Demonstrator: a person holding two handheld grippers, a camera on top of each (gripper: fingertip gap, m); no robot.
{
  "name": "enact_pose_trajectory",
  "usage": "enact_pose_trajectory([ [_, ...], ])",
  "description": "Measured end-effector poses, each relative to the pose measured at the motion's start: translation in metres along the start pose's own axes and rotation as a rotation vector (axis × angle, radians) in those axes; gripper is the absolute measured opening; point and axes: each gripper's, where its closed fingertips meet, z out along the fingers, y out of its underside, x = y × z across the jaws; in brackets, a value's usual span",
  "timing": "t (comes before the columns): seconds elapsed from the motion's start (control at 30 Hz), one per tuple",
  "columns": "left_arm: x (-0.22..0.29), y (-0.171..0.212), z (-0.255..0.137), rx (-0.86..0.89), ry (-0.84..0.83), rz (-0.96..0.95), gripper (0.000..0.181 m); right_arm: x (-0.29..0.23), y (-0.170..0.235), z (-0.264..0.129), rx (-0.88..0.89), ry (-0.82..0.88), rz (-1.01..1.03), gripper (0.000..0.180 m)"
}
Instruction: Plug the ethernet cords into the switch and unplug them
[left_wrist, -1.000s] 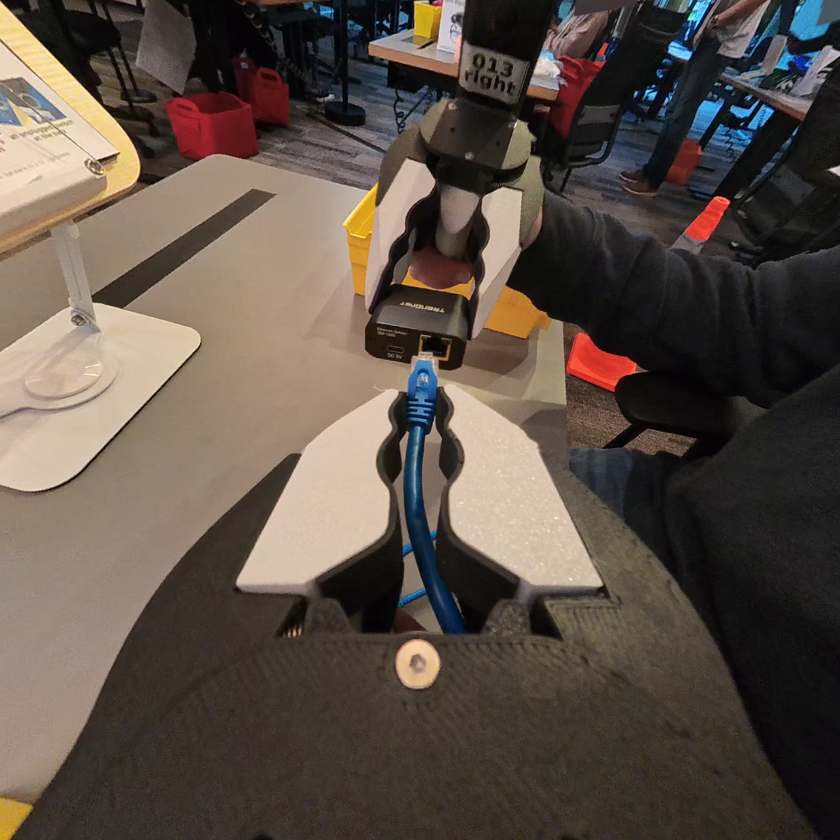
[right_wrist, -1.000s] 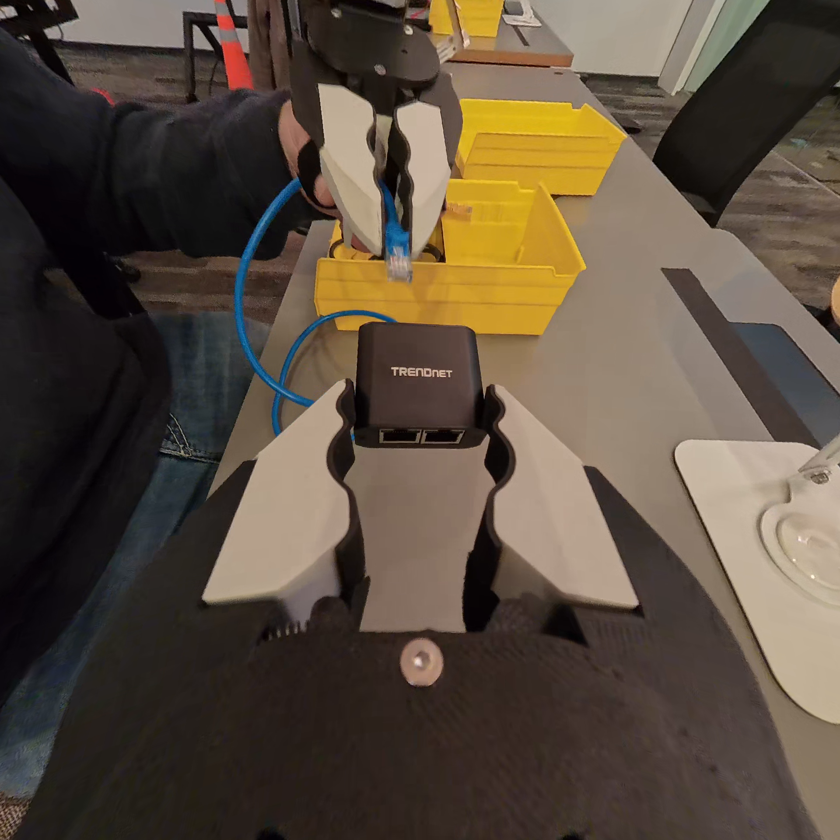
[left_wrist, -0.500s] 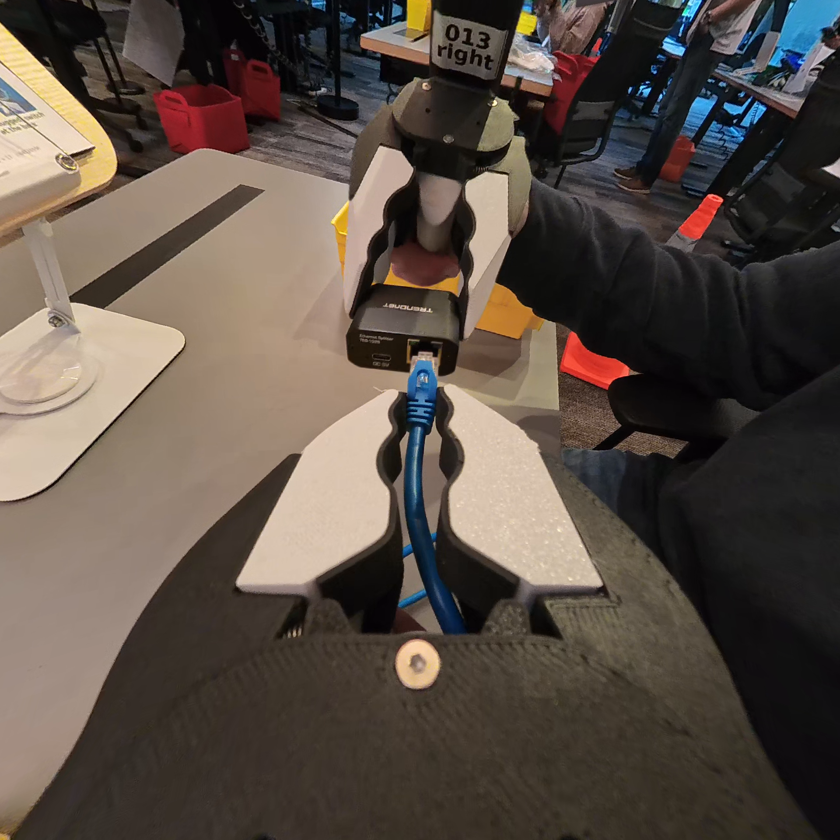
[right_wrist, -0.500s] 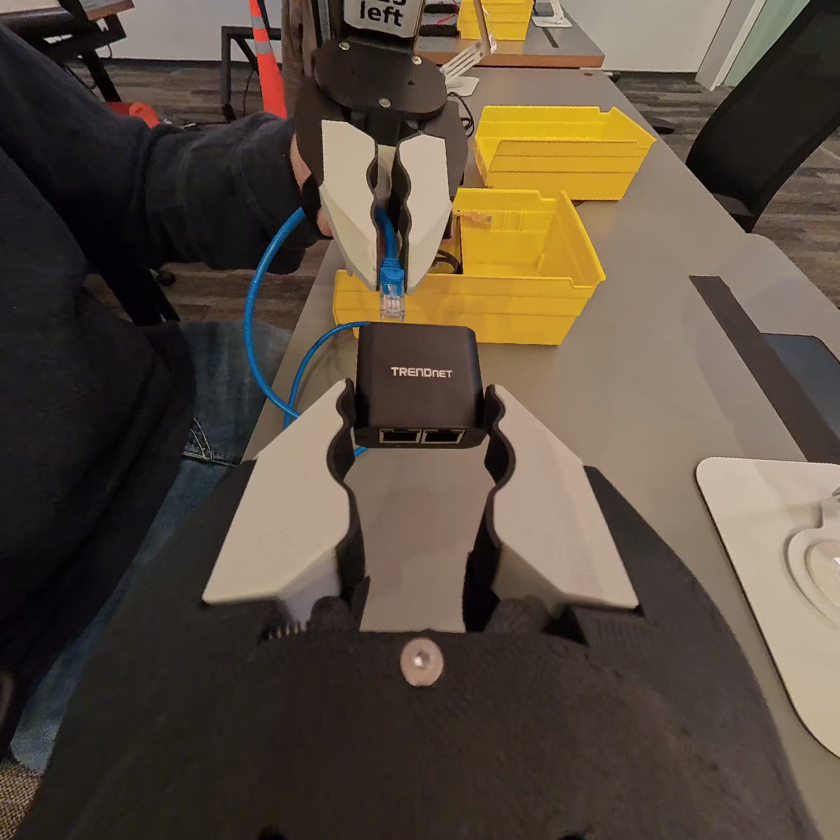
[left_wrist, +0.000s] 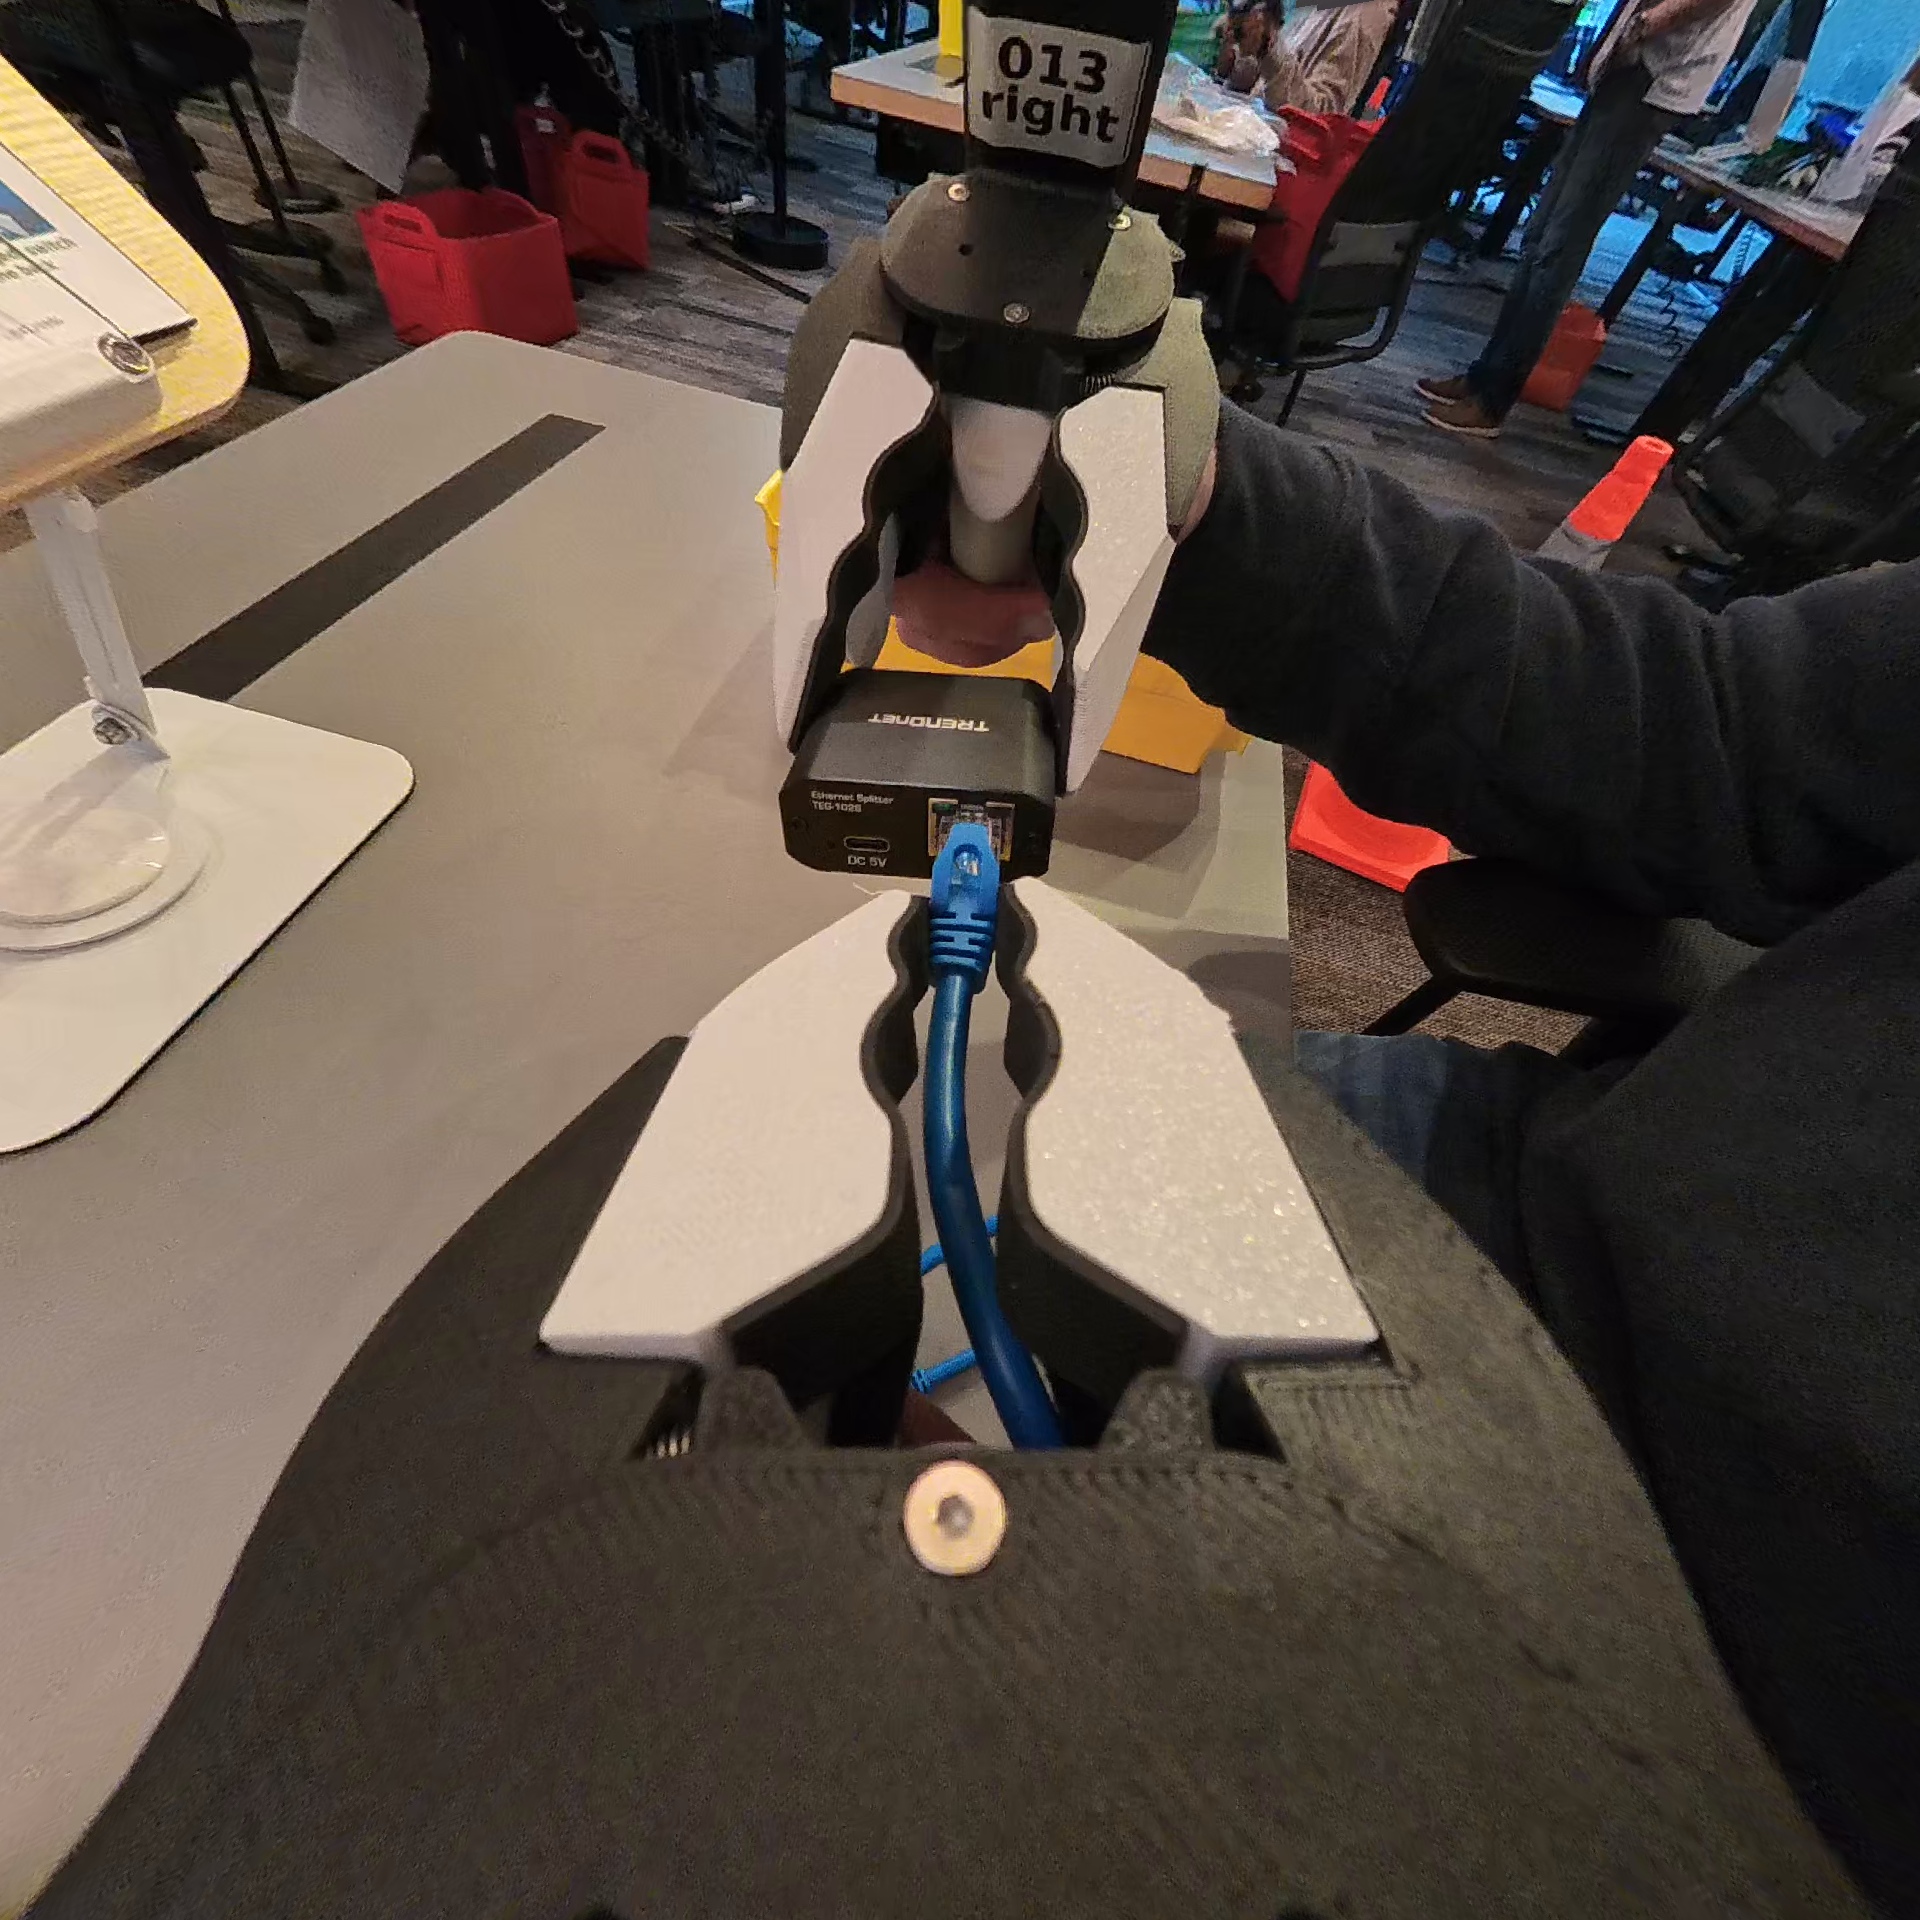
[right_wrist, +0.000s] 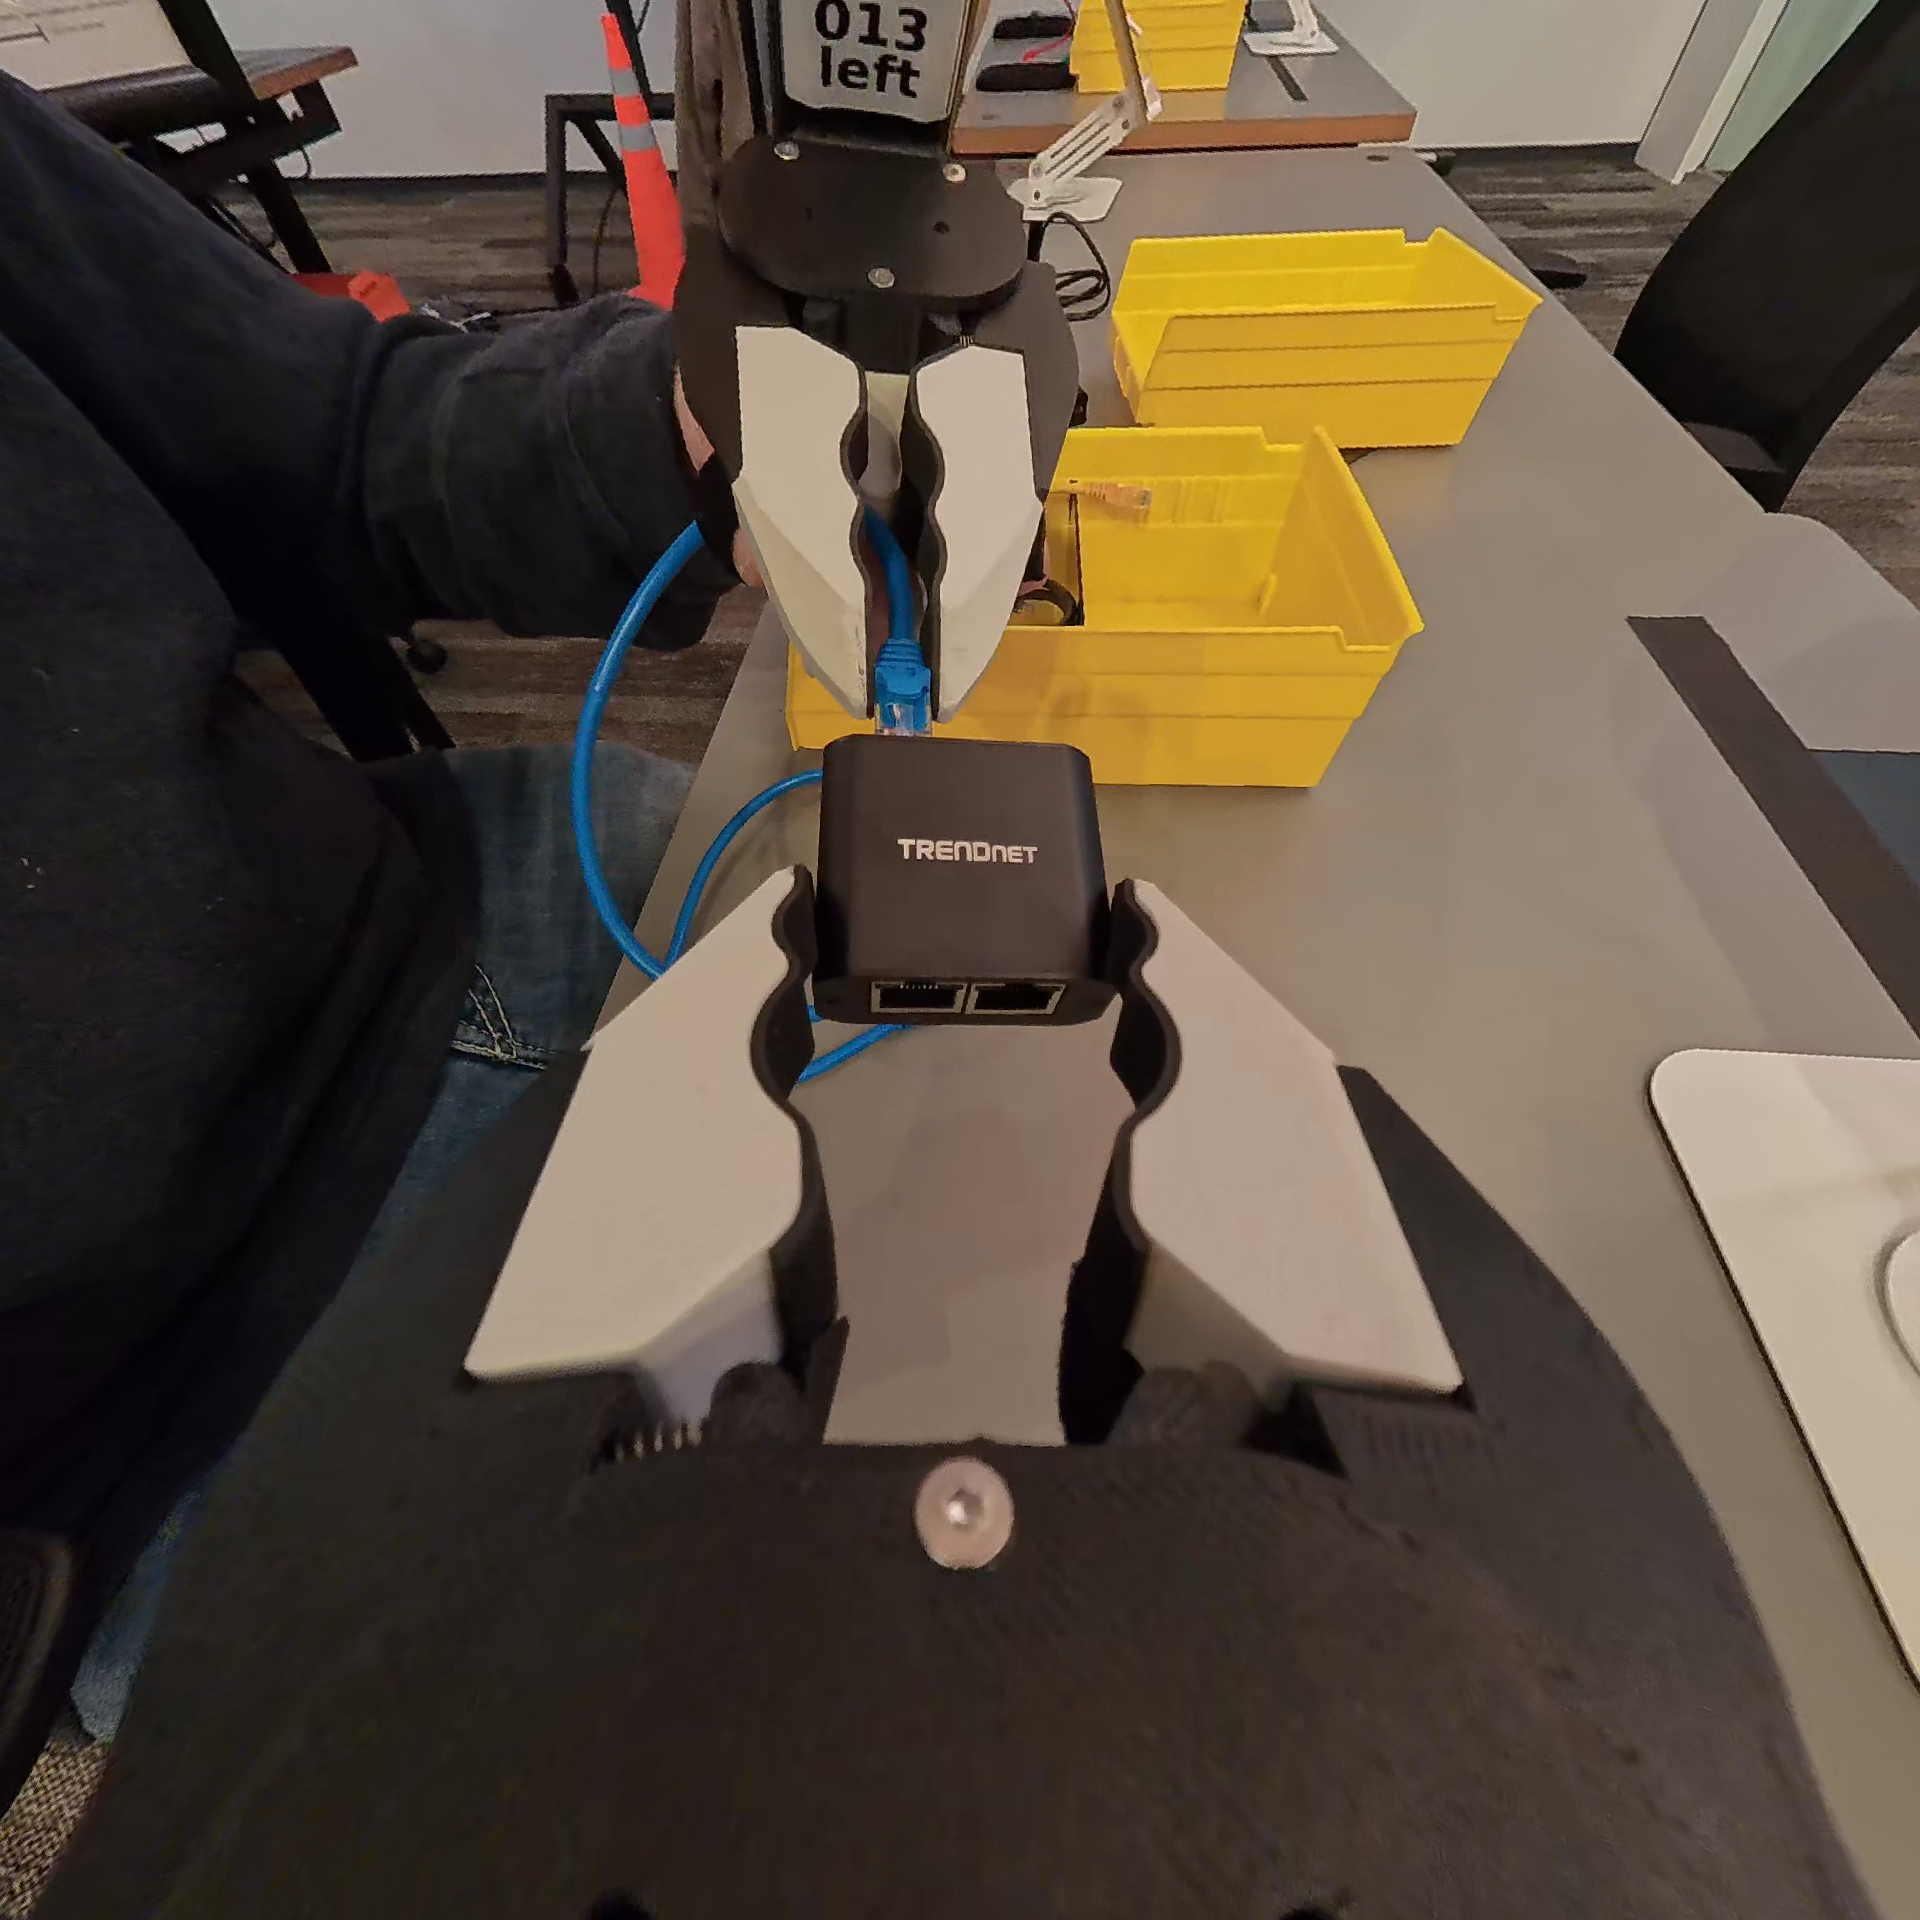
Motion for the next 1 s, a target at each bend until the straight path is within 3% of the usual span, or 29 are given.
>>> enact_pose_trajectory([
  [1.0, -0.004, 0.010, 0.004, -0.019, -0.002, 0.018, 0.012, 0.004, 0.002, 0.014, -0.011, 0.029, 0.006, 0.055],
])
